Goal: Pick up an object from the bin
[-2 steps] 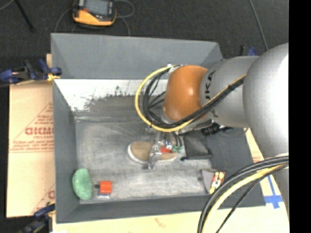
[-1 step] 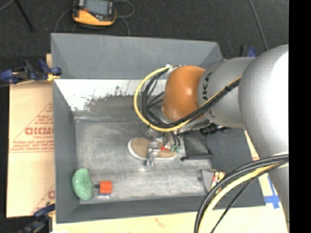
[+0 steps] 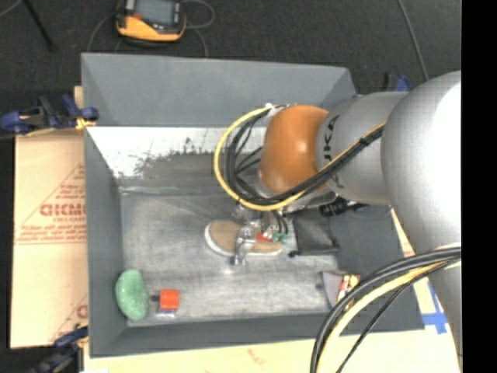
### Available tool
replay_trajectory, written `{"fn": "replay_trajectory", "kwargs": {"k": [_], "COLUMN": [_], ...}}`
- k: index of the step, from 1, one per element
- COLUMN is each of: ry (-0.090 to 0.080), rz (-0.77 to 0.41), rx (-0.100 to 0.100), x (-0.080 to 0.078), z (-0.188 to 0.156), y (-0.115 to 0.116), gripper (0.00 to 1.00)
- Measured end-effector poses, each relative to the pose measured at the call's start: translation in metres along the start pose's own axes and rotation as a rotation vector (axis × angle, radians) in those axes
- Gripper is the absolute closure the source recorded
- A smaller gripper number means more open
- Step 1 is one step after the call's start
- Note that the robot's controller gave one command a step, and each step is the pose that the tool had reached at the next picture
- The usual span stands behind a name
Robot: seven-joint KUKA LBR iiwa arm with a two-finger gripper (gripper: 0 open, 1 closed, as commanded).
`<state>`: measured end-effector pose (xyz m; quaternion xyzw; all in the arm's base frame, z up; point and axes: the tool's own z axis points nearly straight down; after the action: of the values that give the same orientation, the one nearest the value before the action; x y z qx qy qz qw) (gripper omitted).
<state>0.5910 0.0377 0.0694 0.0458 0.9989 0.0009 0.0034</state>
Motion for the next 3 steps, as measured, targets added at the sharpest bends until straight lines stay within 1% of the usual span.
{"fn": "replay_trajectory", "kwargs": {"k": [2,3], "ry": [-0.001,0.005], "rz": [0.001,0.001], "rx": [0.0,0.001], "x": [0.0,0.002], "z": [-0.011,-0.02], "y": [0.0,-0.001], "gripper": [1.0,1.0]}}
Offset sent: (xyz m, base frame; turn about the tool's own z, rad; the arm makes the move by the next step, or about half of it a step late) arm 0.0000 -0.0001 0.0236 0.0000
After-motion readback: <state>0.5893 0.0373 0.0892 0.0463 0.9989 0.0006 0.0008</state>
